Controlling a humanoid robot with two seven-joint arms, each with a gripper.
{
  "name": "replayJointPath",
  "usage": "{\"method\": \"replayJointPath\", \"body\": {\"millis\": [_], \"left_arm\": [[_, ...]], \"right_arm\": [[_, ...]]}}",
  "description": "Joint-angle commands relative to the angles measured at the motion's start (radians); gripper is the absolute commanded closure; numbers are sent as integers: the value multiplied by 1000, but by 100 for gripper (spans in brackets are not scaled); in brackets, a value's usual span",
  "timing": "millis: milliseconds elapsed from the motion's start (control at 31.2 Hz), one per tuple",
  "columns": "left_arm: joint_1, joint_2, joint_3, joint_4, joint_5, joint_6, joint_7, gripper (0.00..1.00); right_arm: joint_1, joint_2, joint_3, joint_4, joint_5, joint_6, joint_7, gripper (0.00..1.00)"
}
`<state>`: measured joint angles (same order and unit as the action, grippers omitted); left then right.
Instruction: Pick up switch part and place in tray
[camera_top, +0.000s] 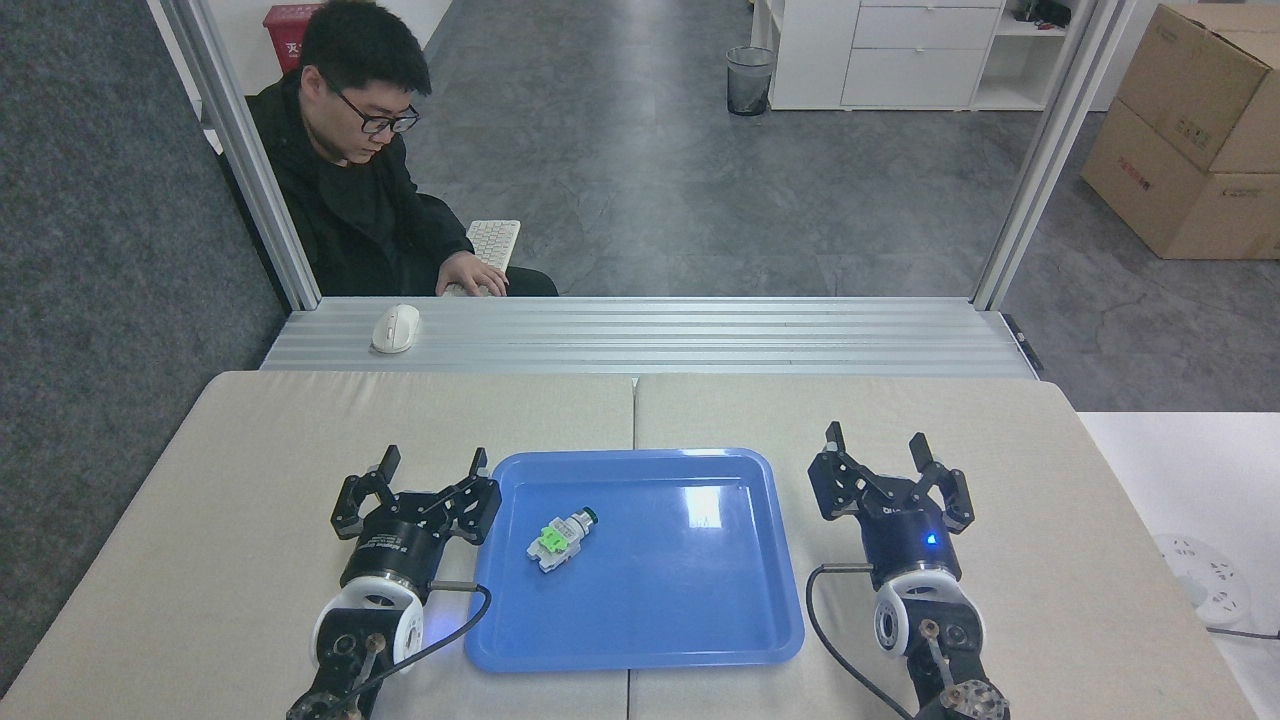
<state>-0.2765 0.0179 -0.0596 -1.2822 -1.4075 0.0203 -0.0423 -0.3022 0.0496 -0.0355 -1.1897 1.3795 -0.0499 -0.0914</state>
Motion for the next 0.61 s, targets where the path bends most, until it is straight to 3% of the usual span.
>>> {"method": "replayJointPath", "body": {"millis": [0, 577], "left_arm": [[0, 86, 78, -6, 67, 1, 28, 0], [-1, 111, 75, 20, 52, 0, 30, 1]], "right_arm": [[0, 1, -10, 1, 0, -1, -1, 0], [0, -1, -10, 1, 0, -1, -1, 0]]}}
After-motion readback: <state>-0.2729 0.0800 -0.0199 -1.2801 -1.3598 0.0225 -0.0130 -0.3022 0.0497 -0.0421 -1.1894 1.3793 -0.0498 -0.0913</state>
